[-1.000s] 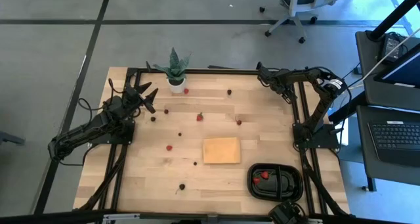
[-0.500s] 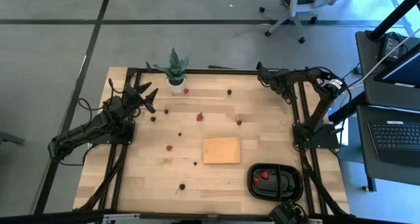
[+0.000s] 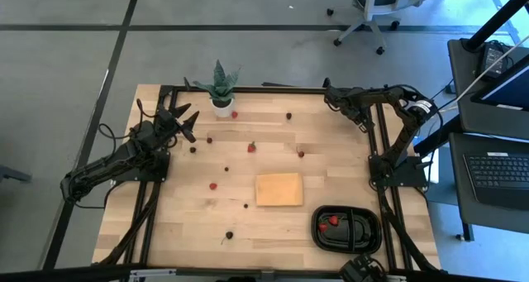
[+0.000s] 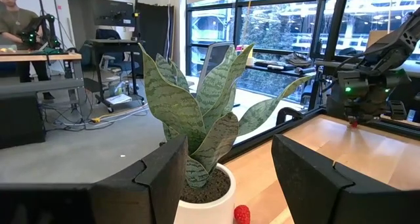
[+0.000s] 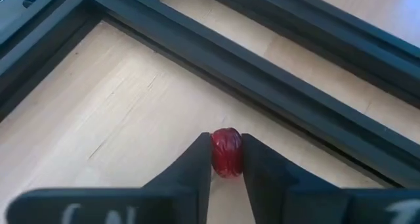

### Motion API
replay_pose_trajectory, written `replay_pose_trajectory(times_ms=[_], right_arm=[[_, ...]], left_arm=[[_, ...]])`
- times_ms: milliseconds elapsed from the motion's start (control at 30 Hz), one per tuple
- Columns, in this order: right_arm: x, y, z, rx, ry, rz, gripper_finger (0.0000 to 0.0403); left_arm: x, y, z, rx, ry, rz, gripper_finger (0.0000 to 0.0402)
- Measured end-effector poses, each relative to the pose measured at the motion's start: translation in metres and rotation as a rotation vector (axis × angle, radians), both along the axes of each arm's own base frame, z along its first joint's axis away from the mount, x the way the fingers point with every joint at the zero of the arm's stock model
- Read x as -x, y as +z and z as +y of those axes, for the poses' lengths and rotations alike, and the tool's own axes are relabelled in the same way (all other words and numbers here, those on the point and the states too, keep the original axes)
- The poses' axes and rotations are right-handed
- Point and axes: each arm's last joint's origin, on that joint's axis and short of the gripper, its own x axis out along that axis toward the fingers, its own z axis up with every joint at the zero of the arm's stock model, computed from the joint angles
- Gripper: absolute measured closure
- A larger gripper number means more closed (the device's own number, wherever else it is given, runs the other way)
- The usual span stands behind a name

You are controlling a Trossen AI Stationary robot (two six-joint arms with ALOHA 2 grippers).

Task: Pick and placing Produce into tupperware
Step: Put the top red cherry into the black container

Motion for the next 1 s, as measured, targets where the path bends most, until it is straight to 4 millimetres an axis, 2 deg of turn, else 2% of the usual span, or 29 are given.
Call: replay_pose_trajectory(times_ms=[267,433,633,900,1000], right_arm=[[-0.004,0.0,0.002,-0.002,0.024,-0.008,0.0344],[-0.016,0.008,-0.006,0.019,0.101,-0.038,0.0349],[-0.032,0.022,-0.008,-0.036,0.253,0.006,0.035],[-0.052,0.03,0.007,-0.146,0.557,0.189,0.0351],[-0.057,0.03,0.013,-0.155,0.609,0.207,0.0351]], left_arm=[[0.0,0.0,0.0,0.001,0.0,0.001,0.0186],[0.0,0.0,0.0,0.0,0.0,0.001,0.0186],[0.0,0.0,0.0,0.0,0.0,0.001,0.0186],[0.0,0.0,0.0,0.0,0.0,0.001,0.0186],[0.0,0.0,0.0,0.0,0.0,0.0,0.0186]])
